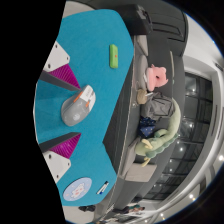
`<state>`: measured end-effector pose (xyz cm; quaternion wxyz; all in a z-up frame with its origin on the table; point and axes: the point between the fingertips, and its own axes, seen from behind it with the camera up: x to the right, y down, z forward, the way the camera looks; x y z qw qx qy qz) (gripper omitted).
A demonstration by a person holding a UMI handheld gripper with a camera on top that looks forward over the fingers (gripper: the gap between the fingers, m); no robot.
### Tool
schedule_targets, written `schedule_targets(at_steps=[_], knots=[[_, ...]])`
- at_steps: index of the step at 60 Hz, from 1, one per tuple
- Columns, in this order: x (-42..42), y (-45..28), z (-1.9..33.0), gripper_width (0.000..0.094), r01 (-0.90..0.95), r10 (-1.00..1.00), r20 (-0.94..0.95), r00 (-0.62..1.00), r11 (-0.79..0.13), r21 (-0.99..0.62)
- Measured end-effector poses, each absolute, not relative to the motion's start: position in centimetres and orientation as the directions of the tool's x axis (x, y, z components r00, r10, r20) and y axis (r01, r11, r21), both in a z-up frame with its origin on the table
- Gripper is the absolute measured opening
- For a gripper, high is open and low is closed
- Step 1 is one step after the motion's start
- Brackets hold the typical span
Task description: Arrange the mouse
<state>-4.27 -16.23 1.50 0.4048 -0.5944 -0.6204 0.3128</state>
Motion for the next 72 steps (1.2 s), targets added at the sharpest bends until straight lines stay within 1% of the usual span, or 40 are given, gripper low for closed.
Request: schedule_targets(at_steps=[6, 10, 21, 24, 31, 34, 36, 37, 40, 45, 51, 59, 62, 64, 67, 72], knots=[[-6.4, -15.7, 0.3, 0.0862, 0.517, 0.99, 0.138, 0.038, 0.099, -0.85], [-7.7, -15.8, 0.3, 0.0852, 0.519, 0.992, 0.117, 0.041, 0.079, -0.851], [-11.5, -14.6, 0.0, 0.0852, 0.524, 0.989, 0.127, 0.072, 0.071, -0.849], [-12.2, -14.3, -0.4, 0.0851, 0.533, 0.99, 0.115, 0.08, 0.054, -0.844], [-12.6, -14.0, -1.6, 0.0851, 0.567, 0.994, 0.047, 0.098, -0.017, -0.824], [-12.6, -14.1, -1.6, 0.0861, 0.566, 0.995, 0.036, 0.093, -0.023, -0.824], [-12.6, -14.4, -1.6, 0.0846, 0.566, 0.997, 0.035, 0.076, -0.014, -0.825], [-12.6, -14.7, -1.6, 0.0789, 0.566, 0.998, 0.03, 0.061, -0.01, -0.825], [-12.6, -16.1, -1.8, 0.0482, 0.569, 1.0, 0.001, 0.015, -0.007, -0.822], [-12.5, -16.0, -1.6, 0.0438, 0.567, 1.0, 0.018, 0.004, 0.013, -0.823], [-12.5, -16.0, -1.5, 0.0347, 0.563, 1.0, 0.0, 0.016, -0.009, -0.826], [-11.5, -16.7, -1.0, 0.0327, 0.568, 0.999, -0.034, -0.013, -0.02, -0.823], [-10.5, -17.1, 0.7, 0.0327, 0.553, 0.997, -0.068, -0.029, -0.041, -0.832], [-9.8, -17.0, 2.4, 0.0328, 0.532, 0.996, -0.073, -0.046, -0.038, -0.846], [-8.8, -16.5, 5.5, 0.0329, 0.49, 0.995, -0.076, -0.062, -0.036, -0.871], [-7.3, -13.4, 10.9, 0.0328, 0.421, 0.995, -0.078, -0.066, -0.043, -0.906]])
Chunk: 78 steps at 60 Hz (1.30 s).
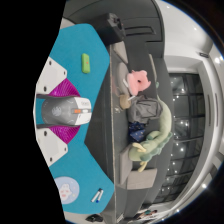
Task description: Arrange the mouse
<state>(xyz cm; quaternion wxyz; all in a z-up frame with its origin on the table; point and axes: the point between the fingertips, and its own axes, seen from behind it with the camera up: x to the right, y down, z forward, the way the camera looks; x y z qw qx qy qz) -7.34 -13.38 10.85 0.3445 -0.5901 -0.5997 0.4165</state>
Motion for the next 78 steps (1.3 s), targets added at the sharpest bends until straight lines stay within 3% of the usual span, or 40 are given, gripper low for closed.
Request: schedule_targets(at_steps=[6, 13, 20, 30, 45, 53, 58, 59, 68, 78], knots=[[-6.6, -6.5, 15.9, 0.0329, 0.359, 0.998, -0.061, -0.023, -0.048, -0.932], [-6.5, 4.0, 17.5, 0.0329, 0.334, 0.996, -0.009, 0.087, -0.038, -0.942], [-6.1, 13.7, 14.5, 0.0328, 0.377, 0.983, 0.012, 0.184, -0.06, -0.924], [-4.9, 21.2, 6.0, 0.0348, 0.505, 0.97, 0.036, 0.239, -0.093, -0.858], [-4.0, 22.9, -2.8, 0.0374, 0.598, 0.971, 0.029, 0.239, -0.123, -0.792], [-4.3, 22.9, -2.6, 0.0525, 0.568, 0.97, 0.019, 0.242, -0.126, -0.813], [-3.9, 24.2, -2.2, 0.0857, 0.564, 0.959, 0.081, 0.272, -0.09, -0.821], [-3.7, 24.4, -1.9, 0.088, 0.565, 0.955, 0.095, 0.282, -0.085, -0.821], [-1.3, 22.3, 1.5, 0.0853, 0.539, 0.957, 0.063, 0.285, -0.106, -0.836], [6.8, 14.9, 6.0, 0.0852, 0.533, 0.968, 0.048, 0.245, -0.094, -0.841]])
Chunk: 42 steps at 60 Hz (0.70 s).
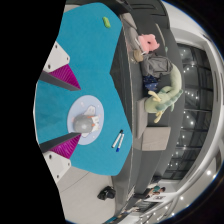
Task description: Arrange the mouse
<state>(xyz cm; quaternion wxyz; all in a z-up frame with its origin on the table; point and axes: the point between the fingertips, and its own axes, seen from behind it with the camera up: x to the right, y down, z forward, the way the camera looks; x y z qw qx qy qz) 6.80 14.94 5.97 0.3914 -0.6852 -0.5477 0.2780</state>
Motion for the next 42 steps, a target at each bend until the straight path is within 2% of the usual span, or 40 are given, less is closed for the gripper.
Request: schedule_targets(at_steps=[9, 15, 21, 31, 42], knots=[[14.0, 7.0, 7.7, 0.085, 0.518, 0.989, 0.053, 0.138, -0.026, -0.855], [17.7, 2.5, 7.1, 0.0854, 0.529, 0.995, 0.055, 0.08, 0.004, -0.849], [19.7, -1.4, 6.3, 0.0853, 0.534, 0.999, 0.021, 0.048, -0.008, -0.845], [20.7, -4.6, 6.4, 0.0853, 0.534, 1.0, 0.014, 0.01, 0.006, -0.845], [20.6, -5.0, 7.9, 0.0855, 0.498, 0.999, 0.046, 0.017, 0.031, -0.867]])
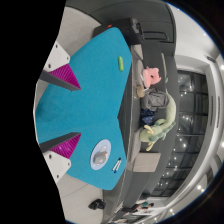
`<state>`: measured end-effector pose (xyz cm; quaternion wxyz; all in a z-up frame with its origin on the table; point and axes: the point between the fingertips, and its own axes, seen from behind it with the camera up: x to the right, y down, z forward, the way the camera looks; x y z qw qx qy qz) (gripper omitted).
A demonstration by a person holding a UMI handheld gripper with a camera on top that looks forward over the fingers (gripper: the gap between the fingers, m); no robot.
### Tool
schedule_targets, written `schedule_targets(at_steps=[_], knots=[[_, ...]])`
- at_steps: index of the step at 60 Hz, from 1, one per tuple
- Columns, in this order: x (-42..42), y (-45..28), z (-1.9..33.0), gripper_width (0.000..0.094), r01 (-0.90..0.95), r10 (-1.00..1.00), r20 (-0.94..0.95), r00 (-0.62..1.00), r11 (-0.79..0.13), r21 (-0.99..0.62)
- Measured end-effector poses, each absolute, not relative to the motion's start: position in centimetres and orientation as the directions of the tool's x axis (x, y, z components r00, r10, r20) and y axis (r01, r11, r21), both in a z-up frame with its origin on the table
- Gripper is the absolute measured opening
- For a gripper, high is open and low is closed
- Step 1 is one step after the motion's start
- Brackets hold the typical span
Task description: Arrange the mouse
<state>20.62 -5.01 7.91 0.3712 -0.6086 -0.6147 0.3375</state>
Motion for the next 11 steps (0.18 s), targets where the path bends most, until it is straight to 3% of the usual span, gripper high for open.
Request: schedule_targets(at_steps=[11], knots=[[20.81, -5.18, 8.09, 0.0853, 0.49, 0.997, 0.074, 0.02, 0.055, -0.87]])
